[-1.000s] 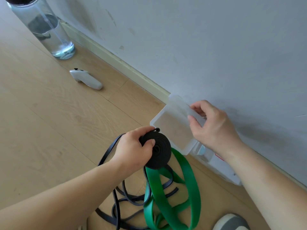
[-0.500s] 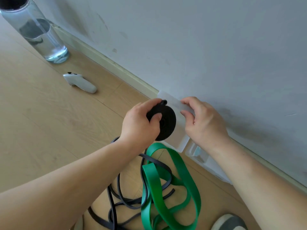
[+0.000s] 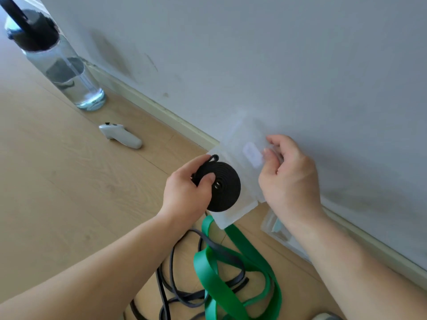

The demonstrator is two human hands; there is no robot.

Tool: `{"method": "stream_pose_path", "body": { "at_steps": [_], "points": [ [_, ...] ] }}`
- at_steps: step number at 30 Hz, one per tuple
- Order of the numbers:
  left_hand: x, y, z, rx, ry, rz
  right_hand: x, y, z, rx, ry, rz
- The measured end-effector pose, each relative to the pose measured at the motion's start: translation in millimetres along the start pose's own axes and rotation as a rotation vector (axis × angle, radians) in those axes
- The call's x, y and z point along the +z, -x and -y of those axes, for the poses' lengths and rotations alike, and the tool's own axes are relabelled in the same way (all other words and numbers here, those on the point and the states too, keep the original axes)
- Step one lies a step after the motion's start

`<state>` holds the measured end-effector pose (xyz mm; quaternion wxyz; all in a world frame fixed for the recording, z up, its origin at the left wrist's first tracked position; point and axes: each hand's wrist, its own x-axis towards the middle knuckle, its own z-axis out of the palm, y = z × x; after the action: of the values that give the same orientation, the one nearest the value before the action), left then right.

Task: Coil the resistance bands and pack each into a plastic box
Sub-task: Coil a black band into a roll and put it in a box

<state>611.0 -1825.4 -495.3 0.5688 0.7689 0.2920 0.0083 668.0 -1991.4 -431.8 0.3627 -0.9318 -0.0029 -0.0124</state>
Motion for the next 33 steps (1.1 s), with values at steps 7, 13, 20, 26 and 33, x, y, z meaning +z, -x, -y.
{"method": "stream_pose_path", "body": {
  "at_steps": [7, 13, 20, 26, 33],
  "points": [
    [-27, 2, 4, -0.047, -0.122, -0.064, 1, 37, 1, 0.195, -0.152, 0.122],
    [-11, 7, 22, -0.004, -0.348, 0.081, 11, 68, -34, 0.322, -0.155, 0.236],
    [23, -1, 19, 0.034, -0.52, 0.196, 6, 59, -51, -0.328, 0.647, 0.291],
    [22, -3, 20, 0.053, -0.589, 0.247, 29, 31, -15, -0.237, 0.629, 0.769],
    [12, -11, 25, 0.198, -0.679, 0.545, 44, -26, -21, 0.05, 0.28, 0.865]
  ]
}}
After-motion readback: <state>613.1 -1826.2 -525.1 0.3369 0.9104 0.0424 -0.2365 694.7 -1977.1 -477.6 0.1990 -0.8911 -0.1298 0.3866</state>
